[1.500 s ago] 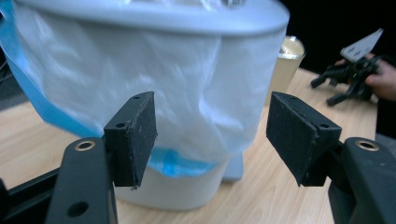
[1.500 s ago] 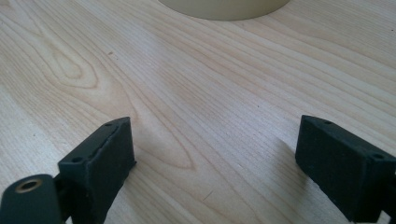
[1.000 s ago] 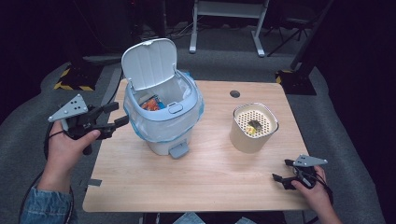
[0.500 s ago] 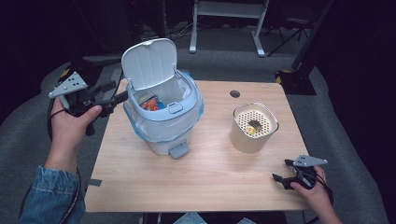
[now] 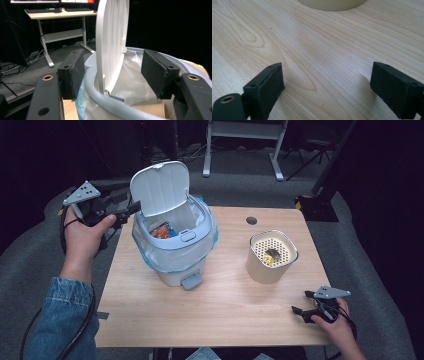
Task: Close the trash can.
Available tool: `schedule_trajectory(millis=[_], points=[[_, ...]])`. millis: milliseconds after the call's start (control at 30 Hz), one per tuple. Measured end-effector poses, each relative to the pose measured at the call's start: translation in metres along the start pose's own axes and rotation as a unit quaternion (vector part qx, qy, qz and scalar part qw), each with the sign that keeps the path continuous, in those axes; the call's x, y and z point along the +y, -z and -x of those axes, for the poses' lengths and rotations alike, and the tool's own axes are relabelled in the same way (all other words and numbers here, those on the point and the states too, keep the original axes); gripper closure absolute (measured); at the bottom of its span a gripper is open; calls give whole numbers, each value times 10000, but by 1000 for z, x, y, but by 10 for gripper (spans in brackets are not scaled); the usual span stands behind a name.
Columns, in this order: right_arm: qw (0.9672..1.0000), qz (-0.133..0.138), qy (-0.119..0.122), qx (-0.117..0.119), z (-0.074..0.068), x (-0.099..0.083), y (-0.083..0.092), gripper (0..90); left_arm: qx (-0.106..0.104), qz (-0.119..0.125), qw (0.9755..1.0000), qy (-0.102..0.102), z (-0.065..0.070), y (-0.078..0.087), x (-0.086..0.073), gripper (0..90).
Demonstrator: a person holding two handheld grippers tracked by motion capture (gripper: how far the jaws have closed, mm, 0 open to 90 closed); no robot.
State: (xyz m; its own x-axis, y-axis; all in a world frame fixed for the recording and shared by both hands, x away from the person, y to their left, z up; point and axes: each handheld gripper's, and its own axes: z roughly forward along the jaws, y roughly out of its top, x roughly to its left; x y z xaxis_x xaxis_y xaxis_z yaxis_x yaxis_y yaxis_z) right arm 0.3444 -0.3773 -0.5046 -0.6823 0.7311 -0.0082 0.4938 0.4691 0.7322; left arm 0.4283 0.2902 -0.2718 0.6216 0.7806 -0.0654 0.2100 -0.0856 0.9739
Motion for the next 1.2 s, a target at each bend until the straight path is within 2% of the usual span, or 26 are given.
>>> schedule_trajectory(millis=[167,333,400,600,733,867,1067,1133,1200], points=[[10000,-2,0,1,0,0,0,116,-21,-82,10000,-12,-1,-13,5,366],[10000,-1,0,2,0,0,0,116,-226,-15,9997,-34,6,-18,9,383],[10000,-3,1,-2,0,0,0,116,-203,-79,9997,-146,7,-17,10,375],[10000,0,-1,1,0,0,0,116,-354,-79,9992,-188,10,-13,10,391],[10000,-3,0,-2,0,0,0,116,-373,-255,9981,-420,23,-9,11,375],[10000,-3,1,-3,0,0,0,116,-449,-304,9973,-487,30,-7,9,368],[10000,-2,-2,2,0,0,0,116,-654,-343,9961,-478,45,-1,7,343],[10000,-6,0,-3,0,0,0,116,-877,-264,9952,-359,52,1,7,351],[10000,-3,0,-2,0,0,0,116,-953,-267,9946,-314,54,1,7,352]])
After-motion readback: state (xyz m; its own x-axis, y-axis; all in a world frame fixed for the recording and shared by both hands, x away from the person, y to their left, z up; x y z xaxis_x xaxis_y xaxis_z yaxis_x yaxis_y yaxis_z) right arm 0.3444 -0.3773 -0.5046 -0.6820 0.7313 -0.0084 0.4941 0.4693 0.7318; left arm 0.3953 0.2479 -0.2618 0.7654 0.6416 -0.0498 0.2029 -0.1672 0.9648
